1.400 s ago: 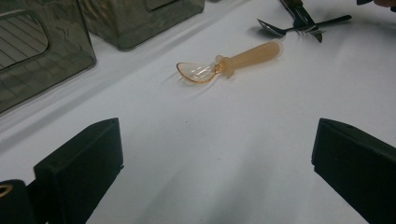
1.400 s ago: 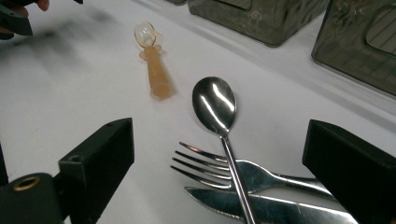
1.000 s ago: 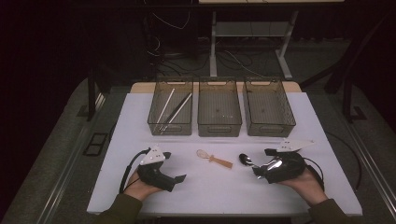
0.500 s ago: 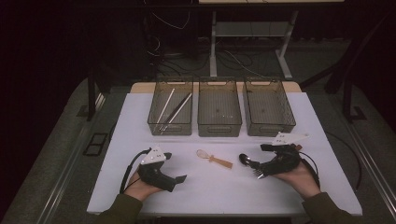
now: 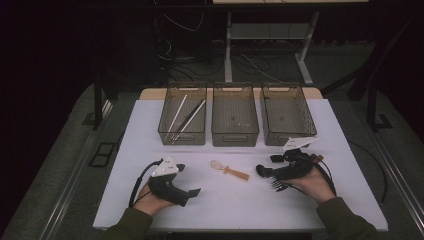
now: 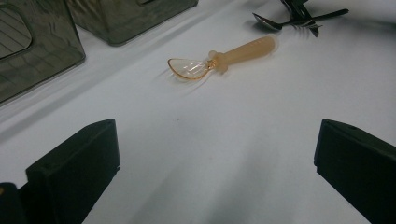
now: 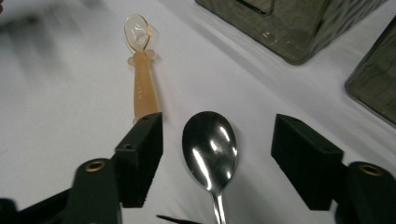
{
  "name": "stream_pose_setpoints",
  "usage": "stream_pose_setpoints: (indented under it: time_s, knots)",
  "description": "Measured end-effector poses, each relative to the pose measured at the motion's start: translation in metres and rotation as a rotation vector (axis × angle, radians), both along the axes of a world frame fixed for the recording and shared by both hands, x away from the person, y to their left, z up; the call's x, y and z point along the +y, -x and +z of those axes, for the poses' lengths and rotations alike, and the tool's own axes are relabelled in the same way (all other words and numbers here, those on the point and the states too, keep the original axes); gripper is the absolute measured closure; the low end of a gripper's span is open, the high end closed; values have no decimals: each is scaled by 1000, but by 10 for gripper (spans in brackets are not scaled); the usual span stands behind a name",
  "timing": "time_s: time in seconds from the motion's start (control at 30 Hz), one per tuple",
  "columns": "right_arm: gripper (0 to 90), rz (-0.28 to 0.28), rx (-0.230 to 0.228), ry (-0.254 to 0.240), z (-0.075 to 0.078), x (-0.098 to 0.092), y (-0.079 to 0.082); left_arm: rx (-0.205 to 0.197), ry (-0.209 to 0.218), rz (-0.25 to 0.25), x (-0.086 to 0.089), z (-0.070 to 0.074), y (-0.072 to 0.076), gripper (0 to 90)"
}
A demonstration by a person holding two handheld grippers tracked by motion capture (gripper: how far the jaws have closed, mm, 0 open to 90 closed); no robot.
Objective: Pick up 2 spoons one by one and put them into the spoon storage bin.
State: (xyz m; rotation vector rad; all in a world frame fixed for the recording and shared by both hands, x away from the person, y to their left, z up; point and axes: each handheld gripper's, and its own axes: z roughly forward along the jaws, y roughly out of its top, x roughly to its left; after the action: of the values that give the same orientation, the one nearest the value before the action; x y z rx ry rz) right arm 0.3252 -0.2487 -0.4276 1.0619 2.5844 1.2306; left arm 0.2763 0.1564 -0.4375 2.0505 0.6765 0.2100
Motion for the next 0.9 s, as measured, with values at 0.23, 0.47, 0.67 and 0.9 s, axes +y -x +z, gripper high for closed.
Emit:
stream_pose_setpoints:
  time_s: [0.23,0.47,0.67,0.9]
  knots:
    - [446,30,30,47,-10,7,-6,0,2,-4,0,0,0,0]
    - [496,41,36,70,-14,10,-6,2,-1,-5,-1,0,0,0]
    - [538,46,32,92,-15,11,-5,2,-2,-6,-1,0,0,0]
    - [560,60,27,110,-17,12,-5,1,-1,-8,-1,-1,0,0]
